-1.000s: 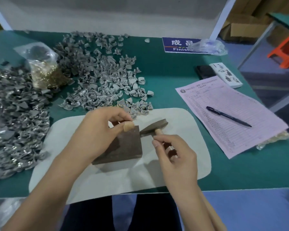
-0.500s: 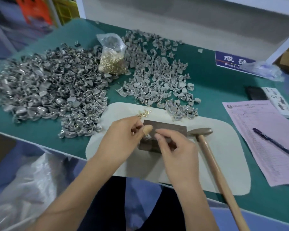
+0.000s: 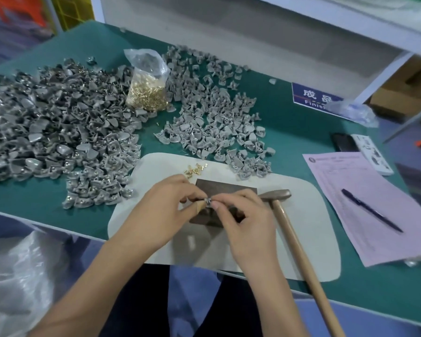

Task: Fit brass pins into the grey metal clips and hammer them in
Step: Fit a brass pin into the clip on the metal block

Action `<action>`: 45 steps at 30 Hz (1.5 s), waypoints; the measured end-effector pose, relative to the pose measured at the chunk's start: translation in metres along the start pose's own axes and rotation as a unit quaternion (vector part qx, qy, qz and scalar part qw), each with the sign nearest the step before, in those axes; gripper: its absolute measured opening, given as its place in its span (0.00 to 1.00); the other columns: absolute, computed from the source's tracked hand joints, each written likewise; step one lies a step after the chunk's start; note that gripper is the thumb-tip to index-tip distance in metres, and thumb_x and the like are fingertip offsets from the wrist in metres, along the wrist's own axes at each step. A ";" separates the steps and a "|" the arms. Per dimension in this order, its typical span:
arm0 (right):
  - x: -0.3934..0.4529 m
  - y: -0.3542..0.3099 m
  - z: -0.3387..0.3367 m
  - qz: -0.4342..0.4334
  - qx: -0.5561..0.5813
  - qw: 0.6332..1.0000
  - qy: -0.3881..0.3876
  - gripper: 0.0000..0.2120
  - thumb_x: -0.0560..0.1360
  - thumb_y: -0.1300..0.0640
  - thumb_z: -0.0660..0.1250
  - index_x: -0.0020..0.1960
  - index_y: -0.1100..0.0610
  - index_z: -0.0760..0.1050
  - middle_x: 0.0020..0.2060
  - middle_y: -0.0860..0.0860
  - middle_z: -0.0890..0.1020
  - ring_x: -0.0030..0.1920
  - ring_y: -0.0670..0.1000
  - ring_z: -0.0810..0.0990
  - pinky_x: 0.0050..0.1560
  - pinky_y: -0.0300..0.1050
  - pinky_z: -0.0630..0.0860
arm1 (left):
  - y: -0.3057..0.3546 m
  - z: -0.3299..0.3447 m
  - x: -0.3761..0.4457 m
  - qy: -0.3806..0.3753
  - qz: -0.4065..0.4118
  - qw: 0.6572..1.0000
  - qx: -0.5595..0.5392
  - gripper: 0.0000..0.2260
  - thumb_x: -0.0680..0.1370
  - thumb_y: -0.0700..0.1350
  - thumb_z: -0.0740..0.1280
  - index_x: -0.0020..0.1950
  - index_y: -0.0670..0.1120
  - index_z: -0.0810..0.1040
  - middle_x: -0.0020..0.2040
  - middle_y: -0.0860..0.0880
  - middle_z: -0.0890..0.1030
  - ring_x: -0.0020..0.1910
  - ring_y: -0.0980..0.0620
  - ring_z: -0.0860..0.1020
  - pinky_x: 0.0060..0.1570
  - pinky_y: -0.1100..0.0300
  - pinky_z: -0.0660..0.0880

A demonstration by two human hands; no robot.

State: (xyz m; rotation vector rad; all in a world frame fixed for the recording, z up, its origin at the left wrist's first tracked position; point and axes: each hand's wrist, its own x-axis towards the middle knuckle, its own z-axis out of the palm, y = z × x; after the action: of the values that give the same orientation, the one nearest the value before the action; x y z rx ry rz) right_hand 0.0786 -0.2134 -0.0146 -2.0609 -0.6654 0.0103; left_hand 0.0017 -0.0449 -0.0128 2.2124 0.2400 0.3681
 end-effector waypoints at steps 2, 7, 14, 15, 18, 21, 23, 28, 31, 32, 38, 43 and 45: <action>0.000 -0.003 0.002 0.007 -0.028 1.000 -0.008 0.05 0.75 0.54 0.76 0.48 0.44 0.86 0.43 0.43 0.80 0.46 0.47 0.81 0.45 0.53 0.79 | 0.002 0.000 0.001 -0.006 0.003 1.000 -0.002 0.07 0.75 0.45 0.74 0.48 0.58 0.85 0.42 0.56 0.78 0.44 0.57 0.77 0.47 0.53 0.75; 0.005 -0.011 -0.001 -0.017 -0.121 0.992 -0.025 0.05 0.76 0.55 0.74 0.47 0.45 0.86 0.42 0.42 0.80 0.48 0.49 0.79 0.45 0.51 0.78 | 0.004 0.002 0.000 0.006 0.003 1.000 0.008 0.06 0.75 0.46 0.74 0.47 0.57 0.84 0.42 0.56 0.78 0.45 0.57 0.76 0.47 0.52 0.76; 0.018 -0.038 -0.012 -0.100 -0.313 0.942 -0.075 0.06 0.78 0.52 0.69 0.44 0.47 0.84 0.40 0.44 0.80 0.46 0.50 0.75 0.37 0.45 0.66 | 0.003 0.003 -0.001 0.017 -0.014 1.000 0.014 0.06 0.74 0.46 0.74 0.46 0.58 0.83 0.42 0.57 0.78 0.46 0.59 0.75 0.47 0.51 0.75; 0.019 -0.042 -0.011 -0.114 -0.336 0.931 -0.085 0.08 0.78 0.52 0.67 0.43 0.49 0.83 0.40 0.46 0.80 0.46 0.51 0.75 0.38 0.46 0.67 | 0.004 0.002 0.000 0.019 -0.016 0.999 0.029 0.06 0.74 0.47 0.74 0.46 0.58 0.83 0.42 0.58 0.78 0.46 0.59 0.74 0.47 0.51 0.75; 0.023 -0.043 -0.013 -0.117 -0.342 0.925 -0.117 0.10 0.79 0.50 0.65 0.45 0.49 0.83 0.42 0.46 0.80 0.48 0.52 0.75 0.42 0.47 0.68 | 0.004 0.002 -0.001 0.033 -0.016 0.998 0.051 0.05 0.74 0.50 0.74 0.46 0.62 0.84 0.42 0.61 0.77 0.48 0.59 0.73 0.46 0.53 0.75; 0.024 -0.039 -0.016 -0.099 -0.304 0.941 -0.114 0.07 0.79 0.49 0.67 0.47 0.46 0.84 0.42 0.45 0.81 0.48 0.50 0.76 0.41 0.43 0.63 | 0.002 0.003 -0.002 0.041 -0.016 0.997 0.055 0.06 0.74 0.50 0.75 0.47 0.62 0.84 0.41 0.61 0.78 0.48 0.58 0.73 0.45 0.53 0.75; 0.025 -0.033 -0.016 -0.082 -0.282 0.950 -0.103 0.05 0.77 0.49 0.70 0.47 0.44 0.85 0.41 0.45 0.82 0.48 0.50 0.78 0.41 0.41 0.63 | 0.001 0.004 -0.002 0.045 -0.017 0.997 0.067 0.05 0.74 0.51 0.75 0.47 0.61 0.84 0.41 0.62 0.78 0.48 0.58 0.73 0.44 0.53 0.75; 0.024 -0.019 -0.016 -0.020 -0.194 0.975 -0.103 0.06 0.76 0.50 0.73 0.47 0.38 0.86 0.39 0.41 0.83 0.47 0.49 0.77 0.45 0.48 0.75 | 0.002 0.004 -0.003 0.051 -0.013 0.993 0.103 0.05 0.74 0.58 0.72 0.49 0.65 0.81 0.44 0.63 0.78 0.48 0.60 0.72 0.41 0.57 0.74; 0.022 -0.019 -0.015 -0.027 -0.213 0.972 -0.098 0.06 0.76 0.48 0.72 0.47 0.38 0.86 0.39 0.41 0.83 0.48 0.50 0.76 0.49 0.50 0.75 | 0.002 0.005 -0.003 0.055 -0.017 0.993 0.104 0.05 0.74 0.58 0.72 0.49 0.65 0.80 0.44 0.63 0.78 0.49 0.61 0.72 0.41 0.59 0.73; 0.022 -0.019 -0.015 -0.029 -0.219 0.970 -0.098 0.05 0.76 0.48 0.72 0.48 0.38 0.86 0.40 0.41 0.83 0.48 0.50 0.76 0.49 0.50 0.75 | 0.002 0.005 -0.003 0.053 -0.017 0.993 0.101 0.04 0.74 0.57 0.72 0.48 0.64 0.81 0.44 0.63 0.78 0.49 0.61 0.73 0.41 0.60 0.72; 0.018 -0.016 -0.015 -0.036 -0.173 0.980 -0.096 0.06 0.77 0.50 0.73 0.52 0.41 0.86 0.43 0.42 0.83 0.52 0.50 0.76 0.51 0.49 0.75 | 0.004 0.009 -0.003 0.049 -0.022 0.997 0.048 0.04 0.75 0.51 0.74 0.47 0.59 0.82 0.42 0.61 0.79 0.49 0.59 0.75 0.48 0.52 0.75; -0.001 0.008 -0.034 0.070 -0.155 0.981 0.089 0.16 0.77 0.47 0.71 0.63 0.51 0.81 0.54 0.54 0.79 0.57 0.57 0.73 0.60 0.51 0.70 | 0.005 0.011 -0.001 0.045 -0.010 0.994 0.095 0.02 0.76 0.52 0.73 0.45 0.60 0.82 0.45 0.61 0.75 0.51 0.61 0.70 0.46 0.55 0.73; -0.009 0.025 -0.050 0.196 -0.228 0.946 0.120 0.20 0.78 0.44 0.69 0.66 0.52 0.76 0.59 0.56 0.77 0.60 0.60 0.71 0.60 0.54 0.67 | 0.004 0.012 -0.001 0.043 -0.006 0.994 0.098 0.03 0.76 0.52 0.73 0.45 0.60 0.81 0.45 0.61 0.75 0.50 0.60 0.70 0.45 0.55 0.73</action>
State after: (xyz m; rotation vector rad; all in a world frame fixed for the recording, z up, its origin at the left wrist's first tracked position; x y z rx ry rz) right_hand 0.0954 -0.2667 -0.0082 -2.5584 -0.0993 -0.1798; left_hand 0.0052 -0.0565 -0.0164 2.3898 0.3485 0.4518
